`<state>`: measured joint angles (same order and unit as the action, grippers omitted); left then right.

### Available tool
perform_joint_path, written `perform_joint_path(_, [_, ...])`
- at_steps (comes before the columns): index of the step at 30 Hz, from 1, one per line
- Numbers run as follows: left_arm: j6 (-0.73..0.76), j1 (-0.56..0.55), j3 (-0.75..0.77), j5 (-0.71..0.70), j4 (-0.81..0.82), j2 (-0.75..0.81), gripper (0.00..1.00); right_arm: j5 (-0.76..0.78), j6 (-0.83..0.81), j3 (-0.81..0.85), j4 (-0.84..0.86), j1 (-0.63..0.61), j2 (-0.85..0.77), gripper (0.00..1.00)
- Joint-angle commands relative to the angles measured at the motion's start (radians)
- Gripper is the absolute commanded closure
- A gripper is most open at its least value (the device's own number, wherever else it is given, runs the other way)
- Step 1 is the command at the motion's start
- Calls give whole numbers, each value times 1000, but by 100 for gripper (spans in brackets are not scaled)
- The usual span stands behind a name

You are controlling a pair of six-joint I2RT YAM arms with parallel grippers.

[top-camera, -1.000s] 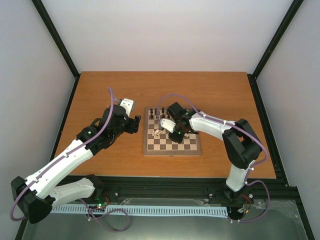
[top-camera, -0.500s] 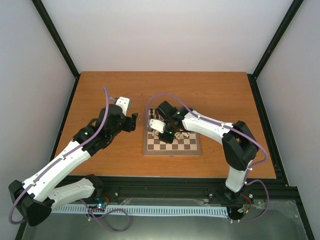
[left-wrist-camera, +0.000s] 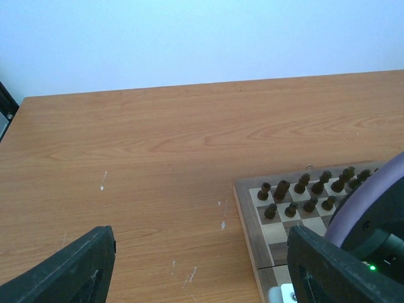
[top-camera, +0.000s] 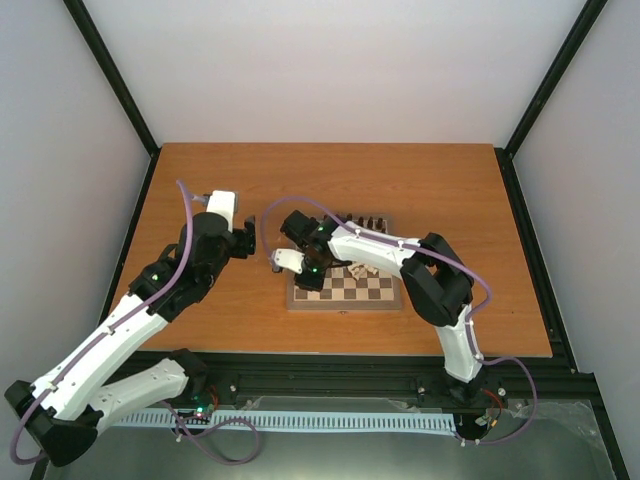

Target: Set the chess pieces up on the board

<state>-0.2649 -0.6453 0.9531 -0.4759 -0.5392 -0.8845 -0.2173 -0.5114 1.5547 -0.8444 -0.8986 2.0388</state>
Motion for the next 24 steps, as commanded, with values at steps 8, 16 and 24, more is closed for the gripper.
perform_joint_path(8, [-12,9,25,-27,3,18,24,66,25,73,-35,-18,63,94])
perform_joint_path(16, [-10,10,24,-27,3,17,24,64,28,85,-38,-19,80,90])
perform_joint_path(24, [-7,9,24,-27,4,19,24,62,24,88,-45,-19,26,76])
